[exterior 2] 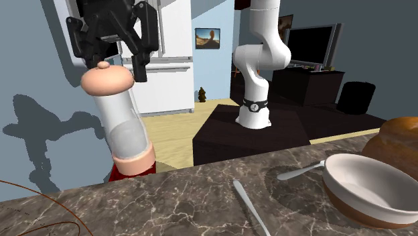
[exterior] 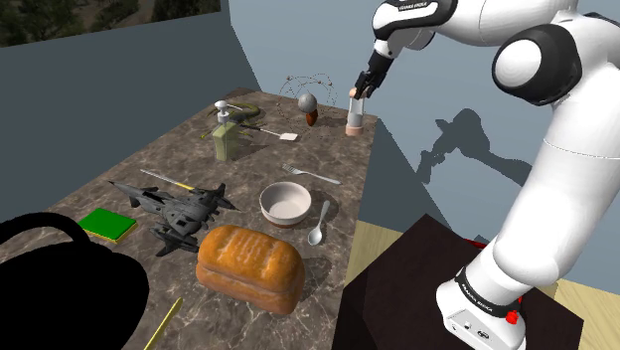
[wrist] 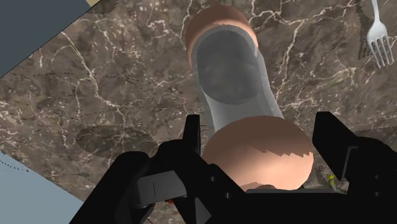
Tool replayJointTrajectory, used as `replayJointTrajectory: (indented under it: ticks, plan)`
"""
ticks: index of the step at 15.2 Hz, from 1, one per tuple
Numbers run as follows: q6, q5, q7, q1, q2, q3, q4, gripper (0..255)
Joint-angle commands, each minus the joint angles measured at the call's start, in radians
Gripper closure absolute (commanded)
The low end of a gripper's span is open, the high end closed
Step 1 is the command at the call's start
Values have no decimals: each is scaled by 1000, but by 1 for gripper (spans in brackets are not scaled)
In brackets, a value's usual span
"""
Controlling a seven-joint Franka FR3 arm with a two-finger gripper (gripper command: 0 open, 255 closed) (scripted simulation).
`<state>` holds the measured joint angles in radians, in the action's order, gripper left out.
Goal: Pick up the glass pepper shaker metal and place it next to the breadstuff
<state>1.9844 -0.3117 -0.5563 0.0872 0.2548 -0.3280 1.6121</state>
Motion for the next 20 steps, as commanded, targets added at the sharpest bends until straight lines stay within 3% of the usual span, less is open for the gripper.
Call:
replayJointTrajectory:
  ticks: [1, 20]
  plan:
    - [-27, 3, 6, 2, -1, -1, -27, 255]
    - [-291, 8, 57, 28, 31, -9, -326, 255]
